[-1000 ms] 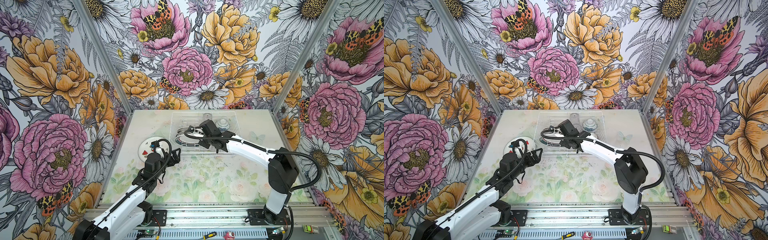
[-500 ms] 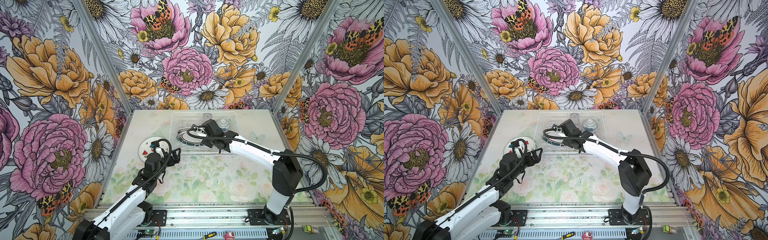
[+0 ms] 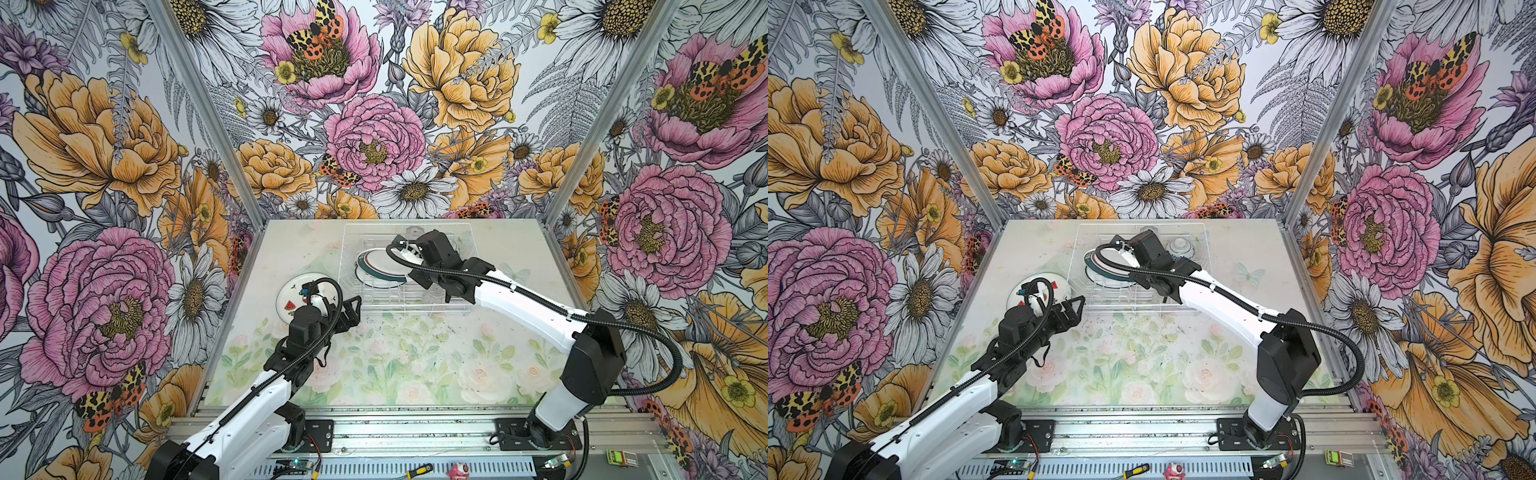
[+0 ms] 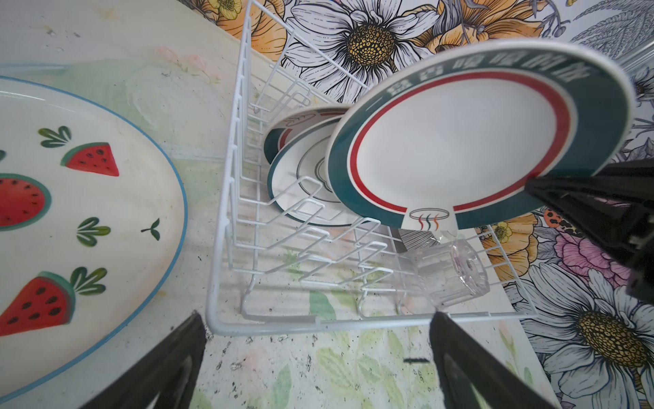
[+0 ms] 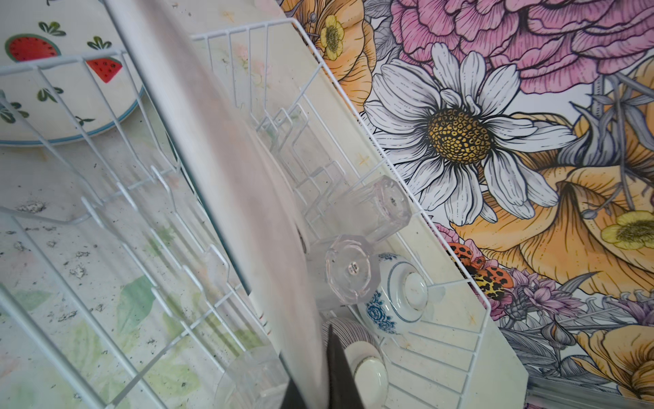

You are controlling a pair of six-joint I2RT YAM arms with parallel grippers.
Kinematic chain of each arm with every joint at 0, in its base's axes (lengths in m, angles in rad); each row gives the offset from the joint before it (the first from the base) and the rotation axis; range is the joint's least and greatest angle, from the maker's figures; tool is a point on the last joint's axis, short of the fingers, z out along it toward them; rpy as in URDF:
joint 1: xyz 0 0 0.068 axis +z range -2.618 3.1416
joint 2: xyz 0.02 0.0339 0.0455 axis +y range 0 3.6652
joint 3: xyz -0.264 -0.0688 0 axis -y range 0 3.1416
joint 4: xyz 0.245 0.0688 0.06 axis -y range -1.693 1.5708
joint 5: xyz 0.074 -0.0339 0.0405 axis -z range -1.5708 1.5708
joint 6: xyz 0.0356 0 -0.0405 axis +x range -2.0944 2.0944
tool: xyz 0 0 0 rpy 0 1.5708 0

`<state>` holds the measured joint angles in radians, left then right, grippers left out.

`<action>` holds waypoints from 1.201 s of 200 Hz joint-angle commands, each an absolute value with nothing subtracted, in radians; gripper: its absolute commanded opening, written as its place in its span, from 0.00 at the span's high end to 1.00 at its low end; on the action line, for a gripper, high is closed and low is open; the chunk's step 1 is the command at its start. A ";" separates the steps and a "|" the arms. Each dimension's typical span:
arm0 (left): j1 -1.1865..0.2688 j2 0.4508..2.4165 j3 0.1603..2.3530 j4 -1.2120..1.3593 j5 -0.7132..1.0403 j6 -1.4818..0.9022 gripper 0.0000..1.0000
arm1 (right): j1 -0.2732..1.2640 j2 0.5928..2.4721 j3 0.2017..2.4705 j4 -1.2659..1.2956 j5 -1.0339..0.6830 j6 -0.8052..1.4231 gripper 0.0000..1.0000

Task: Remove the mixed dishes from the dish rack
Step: 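Grasp the green-and-red-rimmed plate and lift it upright with the right gripper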

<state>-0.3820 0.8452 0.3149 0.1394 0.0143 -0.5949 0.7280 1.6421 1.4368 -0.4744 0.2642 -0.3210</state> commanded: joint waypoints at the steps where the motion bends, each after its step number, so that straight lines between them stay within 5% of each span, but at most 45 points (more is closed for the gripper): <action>1: -0.382 0.834 0.298 0.166 -0.008 -0.590 0.01 | 0.714 1.591 1.465 -0.409 0.235 -0.247 1.00; 240: -0.383 0.828 0.408 0.141 -0.014 -0.647 0.01 | 0.667 1.441 1.318 -0.280 0.132 0.592 1.00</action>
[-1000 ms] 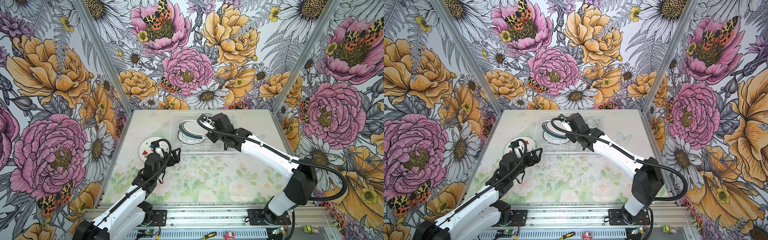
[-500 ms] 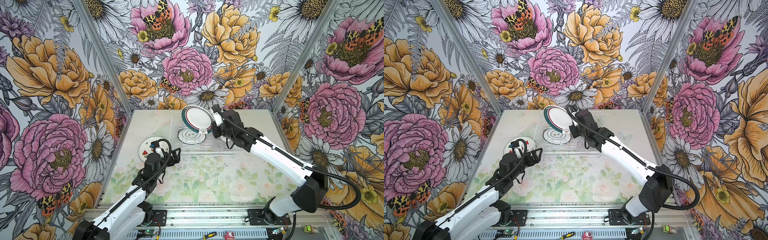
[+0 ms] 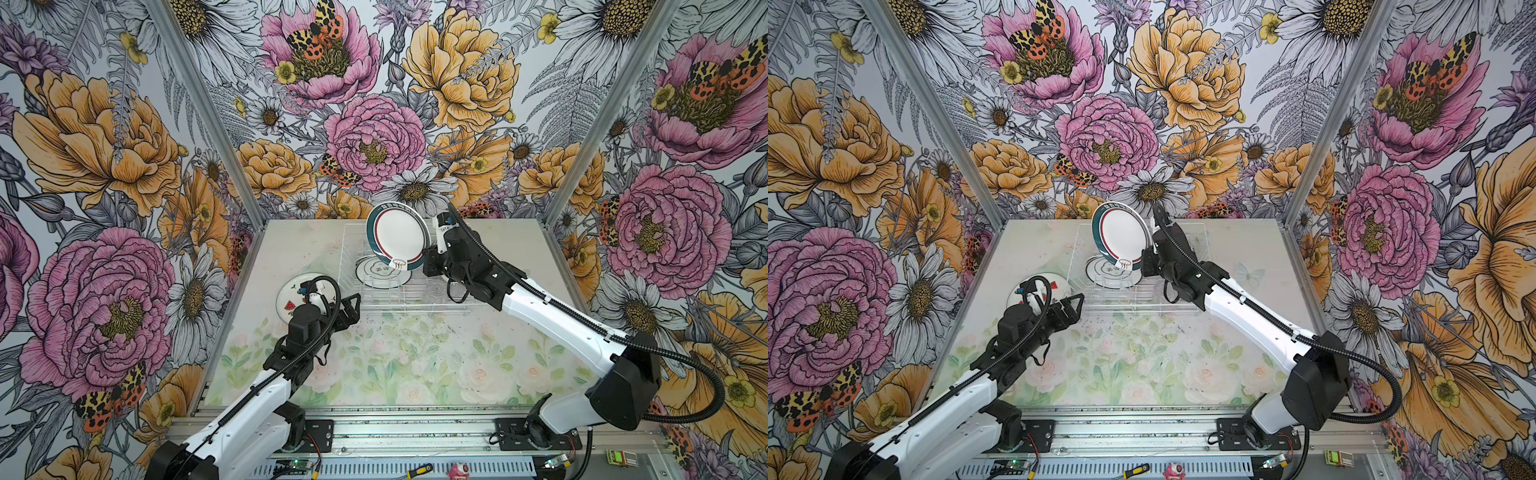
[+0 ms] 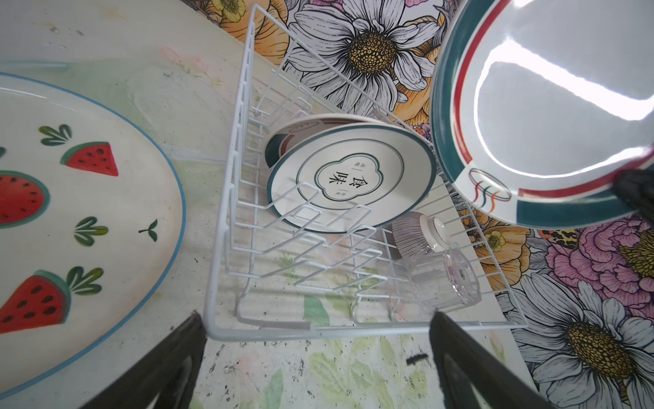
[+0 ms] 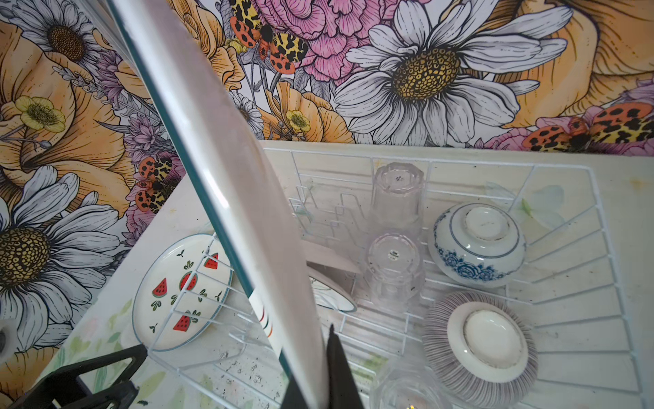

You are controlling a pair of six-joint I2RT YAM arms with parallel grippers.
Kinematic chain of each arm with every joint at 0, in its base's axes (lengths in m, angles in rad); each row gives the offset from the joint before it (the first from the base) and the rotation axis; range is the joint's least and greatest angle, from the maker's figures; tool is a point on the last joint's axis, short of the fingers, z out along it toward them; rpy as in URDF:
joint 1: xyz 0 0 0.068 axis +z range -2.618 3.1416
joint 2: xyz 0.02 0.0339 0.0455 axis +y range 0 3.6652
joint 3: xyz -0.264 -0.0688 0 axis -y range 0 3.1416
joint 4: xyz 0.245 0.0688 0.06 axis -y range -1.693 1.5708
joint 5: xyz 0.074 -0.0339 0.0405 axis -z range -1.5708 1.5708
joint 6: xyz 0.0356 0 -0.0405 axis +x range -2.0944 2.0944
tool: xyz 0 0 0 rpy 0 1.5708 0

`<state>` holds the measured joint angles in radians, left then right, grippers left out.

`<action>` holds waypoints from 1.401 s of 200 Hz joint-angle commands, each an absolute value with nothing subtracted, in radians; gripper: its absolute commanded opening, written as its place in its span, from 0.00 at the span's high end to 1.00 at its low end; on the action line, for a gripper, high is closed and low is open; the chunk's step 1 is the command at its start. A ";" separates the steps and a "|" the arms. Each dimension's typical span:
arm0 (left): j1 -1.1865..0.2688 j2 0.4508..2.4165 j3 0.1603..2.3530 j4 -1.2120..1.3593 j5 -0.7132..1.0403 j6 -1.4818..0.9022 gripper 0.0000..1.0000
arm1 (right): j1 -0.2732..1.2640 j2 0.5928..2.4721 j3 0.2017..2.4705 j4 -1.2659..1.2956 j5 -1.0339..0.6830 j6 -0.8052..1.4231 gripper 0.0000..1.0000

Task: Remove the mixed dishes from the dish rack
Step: 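Grasp the green-and-red-rimmed plate and lift it upright with the right gripper, then move the left gripper to the plate rim while the right gripper holds it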

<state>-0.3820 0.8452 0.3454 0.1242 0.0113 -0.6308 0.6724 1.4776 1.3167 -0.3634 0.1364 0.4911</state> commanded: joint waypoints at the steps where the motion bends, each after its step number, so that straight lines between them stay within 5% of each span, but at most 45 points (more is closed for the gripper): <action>1: -0.383 0.828 0.410 0.142 -0.015 -0.648 0.01 | 0.667 1.441 1.318 -0.279 0.130 0.593 1.00; 151: -0.385 1.019 0.643 0.365 -0.165 -0.614 0.01 | 0.666 1.423 1.279 -0.107 0.083 0.711 1.00; 280: -0.333 1.097 0.652 0.511 0.206 -0.746 0.06 | 0.663 1.467 1.241 0.190 -0.061 0.846 1.00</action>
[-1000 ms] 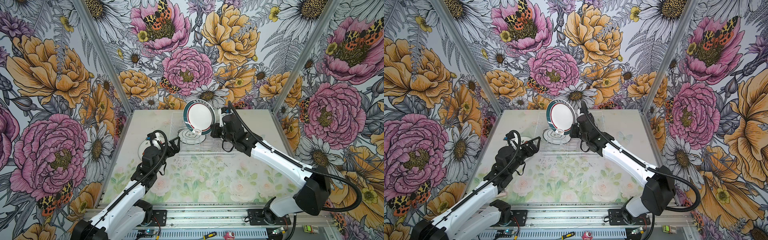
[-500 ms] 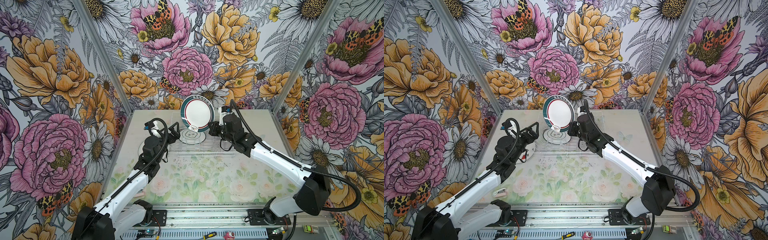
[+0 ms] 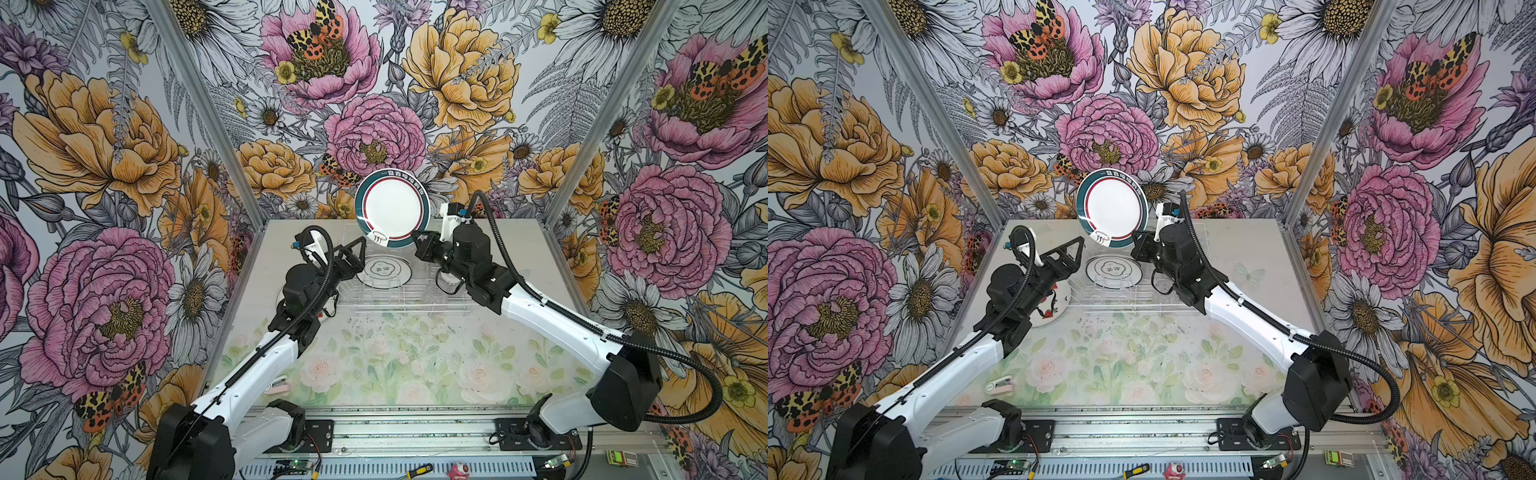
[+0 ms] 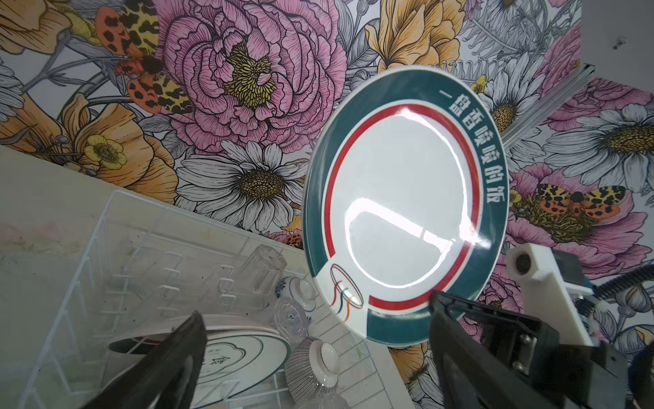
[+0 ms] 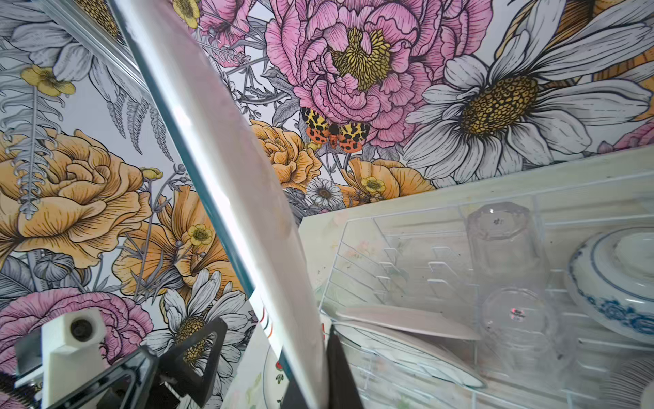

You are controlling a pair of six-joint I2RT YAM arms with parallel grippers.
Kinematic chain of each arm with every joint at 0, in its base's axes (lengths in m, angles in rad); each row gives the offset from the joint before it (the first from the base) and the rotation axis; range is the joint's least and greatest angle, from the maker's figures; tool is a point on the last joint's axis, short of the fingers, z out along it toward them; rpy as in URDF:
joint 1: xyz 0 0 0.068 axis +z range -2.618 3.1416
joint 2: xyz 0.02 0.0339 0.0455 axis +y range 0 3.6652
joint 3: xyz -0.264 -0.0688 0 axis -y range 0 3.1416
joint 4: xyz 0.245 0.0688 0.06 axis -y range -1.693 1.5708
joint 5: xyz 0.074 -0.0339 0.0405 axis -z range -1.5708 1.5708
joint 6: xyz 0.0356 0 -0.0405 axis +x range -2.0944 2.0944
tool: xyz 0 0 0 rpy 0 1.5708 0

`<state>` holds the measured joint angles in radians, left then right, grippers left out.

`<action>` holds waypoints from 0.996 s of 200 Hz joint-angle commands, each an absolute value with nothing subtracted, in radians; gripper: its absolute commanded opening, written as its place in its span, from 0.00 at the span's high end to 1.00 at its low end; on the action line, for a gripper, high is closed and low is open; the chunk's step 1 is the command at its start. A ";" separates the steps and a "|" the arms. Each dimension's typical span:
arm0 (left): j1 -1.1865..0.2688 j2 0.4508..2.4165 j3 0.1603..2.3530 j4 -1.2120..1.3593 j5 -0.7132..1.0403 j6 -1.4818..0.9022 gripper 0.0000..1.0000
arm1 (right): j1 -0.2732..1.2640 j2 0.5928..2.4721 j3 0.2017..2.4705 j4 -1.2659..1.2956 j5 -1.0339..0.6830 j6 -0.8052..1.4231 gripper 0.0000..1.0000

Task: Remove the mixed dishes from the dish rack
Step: 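Move the left gripper to the plate rim while the right gripper holds it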

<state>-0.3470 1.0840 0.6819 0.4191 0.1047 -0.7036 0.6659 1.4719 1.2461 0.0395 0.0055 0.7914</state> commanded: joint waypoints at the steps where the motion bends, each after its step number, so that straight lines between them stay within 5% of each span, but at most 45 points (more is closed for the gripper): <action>1: -0.333 1.098 0.650 0.514 0.206 -0.747 0.06 | 0.663 1.468 1.241 0.190 -0.063 0.846 1.00; 110: -0.330 1.179 0.603 0.724 0.305 -0.838 0.51 | 0.686 1.465 1.192 0.277 -0.158 0.902 1.00; 163: -0.331 1.188 0.595 0.741 0.303 -0.856 0.56 | 0.701 1.486 1.200 0.296 -0.176 0.908 1.00; 199: -0.337 1.210 0.581 0.786 0.292 -0.878 0.84 | 0.704 1.494 1.211 0.285 -0.188 0.910 1.00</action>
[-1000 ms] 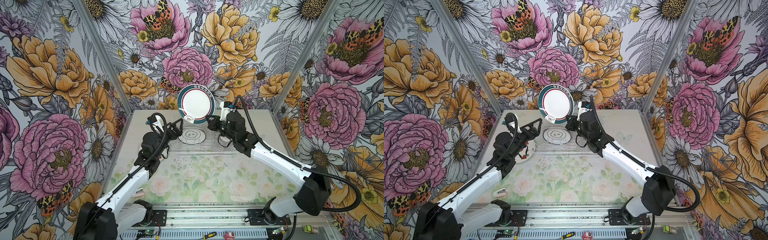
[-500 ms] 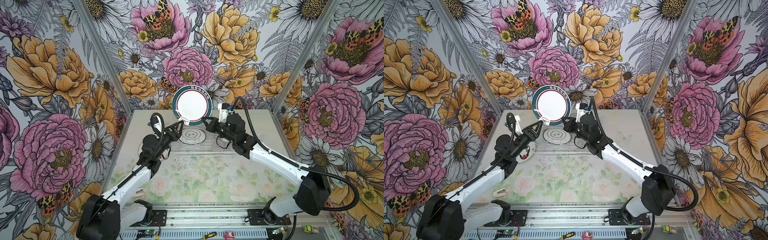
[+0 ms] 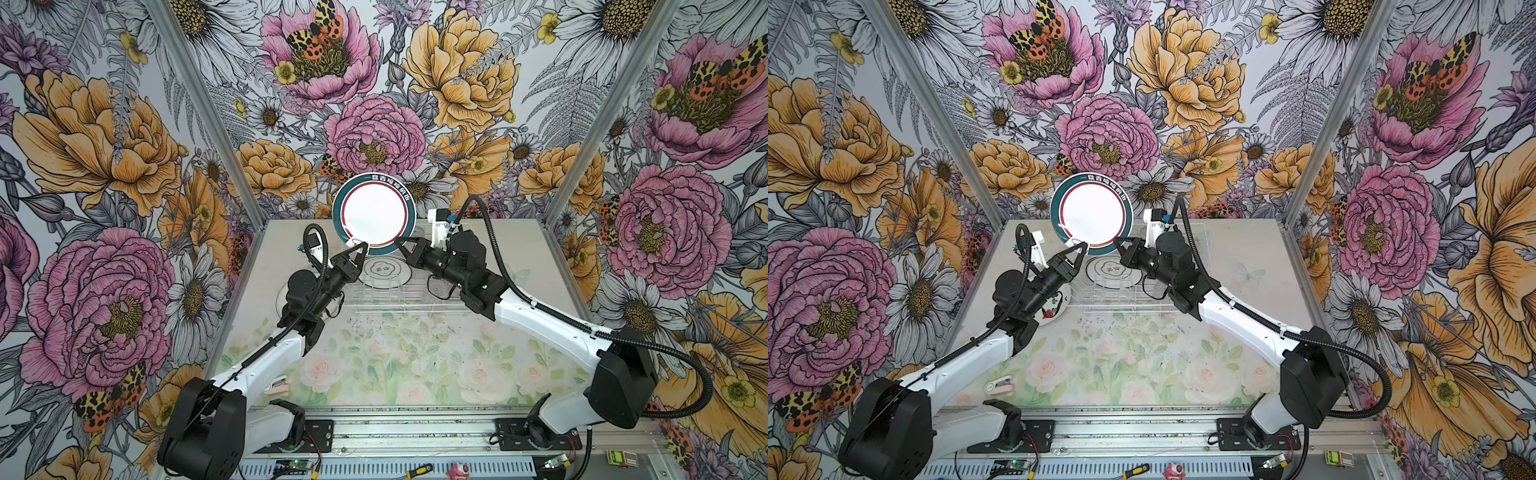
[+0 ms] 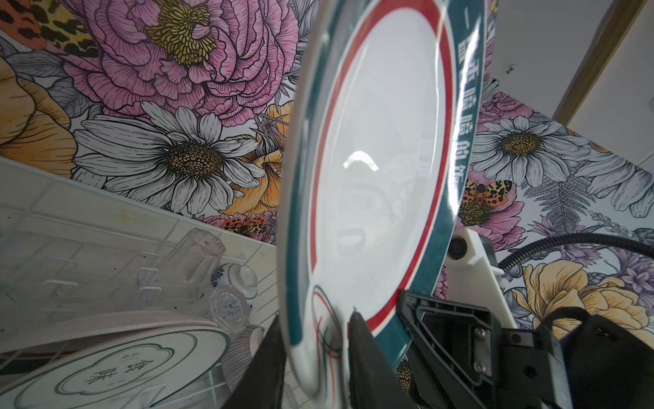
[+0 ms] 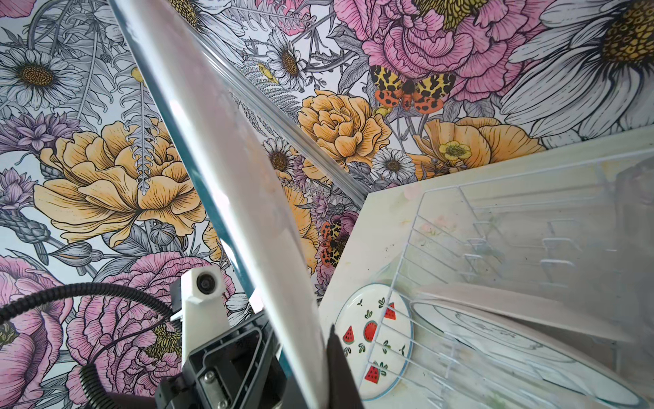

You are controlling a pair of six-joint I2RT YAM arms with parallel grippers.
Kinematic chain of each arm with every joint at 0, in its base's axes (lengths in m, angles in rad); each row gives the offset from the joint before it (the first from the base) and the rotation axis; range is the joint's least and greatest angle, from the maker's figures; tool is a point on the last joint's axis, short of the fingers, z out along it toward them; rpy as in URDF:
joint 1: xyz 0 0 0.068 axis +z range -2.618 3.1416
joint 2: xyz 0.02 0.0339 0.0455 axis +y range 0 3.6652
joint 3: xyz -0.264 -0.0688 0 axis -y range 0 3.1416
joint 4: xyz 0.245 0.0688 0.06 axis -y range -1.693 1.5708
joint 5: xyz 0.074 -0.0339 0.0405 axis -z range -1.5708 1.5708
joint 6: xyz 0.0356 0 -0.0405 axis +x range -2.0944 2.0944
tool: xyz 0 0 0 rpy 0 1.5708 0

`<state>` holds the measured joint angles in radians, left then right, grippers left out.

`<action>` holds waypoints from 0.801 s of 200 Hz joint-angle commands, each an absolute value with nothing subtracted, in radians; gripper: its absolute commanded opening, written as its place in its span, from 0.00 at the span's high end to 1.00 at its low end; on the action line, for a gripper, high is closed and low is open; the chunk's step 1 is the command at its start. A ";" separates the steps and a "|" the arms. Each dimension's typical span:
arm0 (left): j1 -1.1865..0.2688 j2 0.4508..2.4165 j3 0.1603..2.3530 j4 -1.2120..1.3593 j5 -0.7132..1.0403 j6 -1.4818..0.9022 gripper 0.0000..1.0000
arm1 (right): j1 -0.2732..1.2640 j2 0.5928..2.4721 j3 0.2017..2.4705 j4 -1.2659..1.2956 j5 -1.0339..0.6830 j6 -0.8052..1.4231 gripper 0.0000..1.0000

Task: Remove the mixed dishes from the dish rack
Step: 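Move the left gripper to the plate rim while the right gripper holds it, then close the left gripper on the plate rim and open the right gripper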

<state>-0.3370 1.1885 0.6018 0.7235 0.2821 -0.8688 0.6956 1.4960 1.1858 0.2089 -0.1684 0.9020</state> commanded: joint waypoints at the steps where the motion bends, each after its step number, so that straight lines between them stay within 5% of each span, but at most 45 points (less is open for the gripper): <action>1: -0.336 1.211 0.581 0.787 0.293 -0.879 0.84 | 0.705 1.494 1.212 0.284 -0.189 0.910 1.00; 61: -0.345 1.248 0.591 0.800 0.297 -0.888 0.91 | 0.710 1.508 1.217 0.273 -0.190 0.903 1.00; 74: -0.346 1.253 0.592 0.804 0.297 -0.888 1.00 | 0.711 1.511 1.221 0.269 -0.190 0.896 1.00; 128: -0.347 1.249 0.597 0.789 0.291 -0.882 1.00 | 0.711 1.514 1.223 0.259 -0.181 0.874 1.00; 160: -0.347 1.236 0.598 0.763 0.277 -0.873 1.00 | 0.711 1.507 1.213 0.259 -0.171 0.861 0.88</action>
<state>-0.3378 1.2388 0.5953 0.8127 0.2813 -0.9730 0.6945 1.5097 1.1858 0.2134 -0.1707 0.8997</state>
